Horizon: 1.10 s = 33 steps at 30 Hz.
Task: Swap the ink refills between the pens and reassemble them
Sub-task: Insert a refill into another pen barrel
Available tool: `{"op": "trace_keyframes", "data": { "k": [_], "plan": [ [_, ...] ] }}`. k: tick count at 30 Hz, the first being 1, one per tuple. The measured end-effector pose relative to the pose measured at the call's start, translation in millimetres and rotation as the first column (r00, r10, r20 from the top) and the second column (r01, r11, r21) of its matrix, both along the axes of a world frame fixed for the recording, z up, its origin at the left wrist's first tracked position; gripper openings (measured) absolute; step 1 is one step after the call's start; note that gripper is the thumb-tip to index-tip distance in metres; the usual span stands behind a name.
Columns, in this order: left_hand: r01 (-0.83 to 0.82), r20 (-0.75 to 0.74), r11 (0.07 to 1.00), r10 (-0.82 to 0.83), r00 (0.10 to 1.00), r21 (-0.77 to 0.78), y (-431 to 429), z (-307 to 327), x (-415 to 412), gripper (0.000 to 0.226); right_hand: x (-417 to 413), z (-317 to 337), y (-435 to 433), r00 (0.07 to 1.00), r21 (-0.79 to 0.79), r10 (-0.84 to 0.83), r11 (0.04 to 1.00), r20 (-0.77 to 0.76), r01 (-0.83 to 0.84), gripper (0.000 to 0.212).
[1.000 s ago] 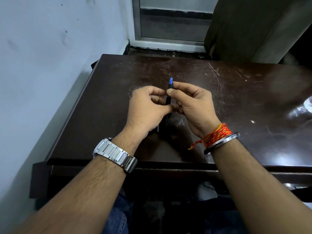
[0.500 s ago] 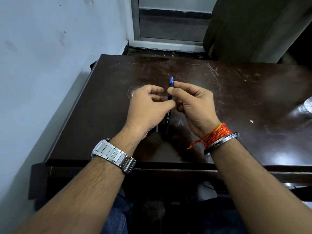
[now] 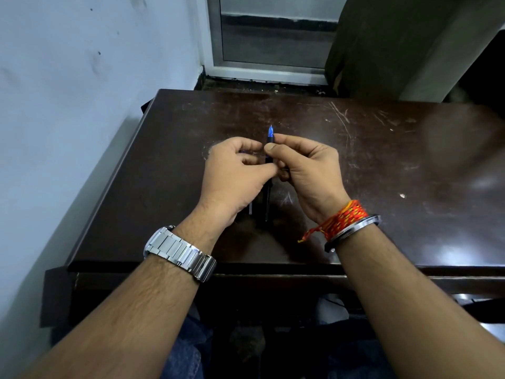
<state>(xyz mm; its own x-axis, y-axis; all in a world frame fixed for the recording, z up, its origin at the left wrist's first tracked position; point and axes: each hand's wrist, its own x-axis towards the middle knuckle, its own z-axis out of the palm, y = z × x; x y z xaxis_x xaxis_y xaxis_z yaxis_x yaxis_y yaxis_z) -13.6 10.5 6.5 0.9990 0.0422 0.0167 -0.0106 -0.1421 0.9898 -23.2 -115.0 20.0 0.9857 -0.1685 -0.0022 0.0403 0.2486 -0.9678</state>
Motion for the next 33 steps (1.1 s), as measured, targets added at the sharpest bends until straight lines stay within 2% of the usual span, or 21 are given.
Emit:
{"op": "trace_keyframes", "data": {
  "k": [3,8,13,15,20,24,28,33],
  "plan": [
    [-0.030,0.024,0.999,0.029,0.999,0.041,0.9,-0.5,0.3,0.038,0.2,1.1,0.7,1.000,0.011,-0.006,1.000,-0.001,0.006,0.015],
    [-0.014,-0.043,0.998,0.012,0.999,-0.056,-1.7,1.2,1.1,0.046,-0.4,1.1,0.0,1.000,0.016,-0.003,1.000,0.012,0.003,0.014],
    [-0.037,-0.008,0.999,0.037,0.999,0.016,1.1,-1.7,2.2,0.046,0.0,0.1,0.8,1.000,-0.006,-0.011,1.000,0.002,0.011,0.014],
    [-0.027,-0.023,1.000,0.026,0.999,-0.013,0.9,0.0,1.5,0.048,0.3,0.1,0.6,1.000,-0.003,-0.015,1.000,0.011,0.015,0.014],
    [-0.028,-0.002,1.000,0.028,1.000,0.001,-1.6,0.5,-0.1,0.026,-0.1,-0.7,0.7,1.000,-0.034,-0.013,0.999,0.022,0.013,0.013],
    [-0.071,0.011,0.997,0.071,0.997,0.034,0.3,0.6,-0.5,0.034,0.4,-1.2,0.9,1.000,-0.044,-0.023,0.999,0.017,0.024,0.013],
    [-0.043,-0.023,0.999,0.043,0.999,-0.004,0.2,5.4,-2.2,0.027,0.0,-0.6,-0.2,0.999,-0.043,-0.023,0.999,0.030,0.024,0.014],
    [-0.071,-0.008,0.997,0.071,0.997,-0.004,0.4,4.8,-2.4,0.034,-0.7,-0.8,0.7,0.999,-0.061,-0.026,0.998,0.032,0.028,0.012]
  ]
}}
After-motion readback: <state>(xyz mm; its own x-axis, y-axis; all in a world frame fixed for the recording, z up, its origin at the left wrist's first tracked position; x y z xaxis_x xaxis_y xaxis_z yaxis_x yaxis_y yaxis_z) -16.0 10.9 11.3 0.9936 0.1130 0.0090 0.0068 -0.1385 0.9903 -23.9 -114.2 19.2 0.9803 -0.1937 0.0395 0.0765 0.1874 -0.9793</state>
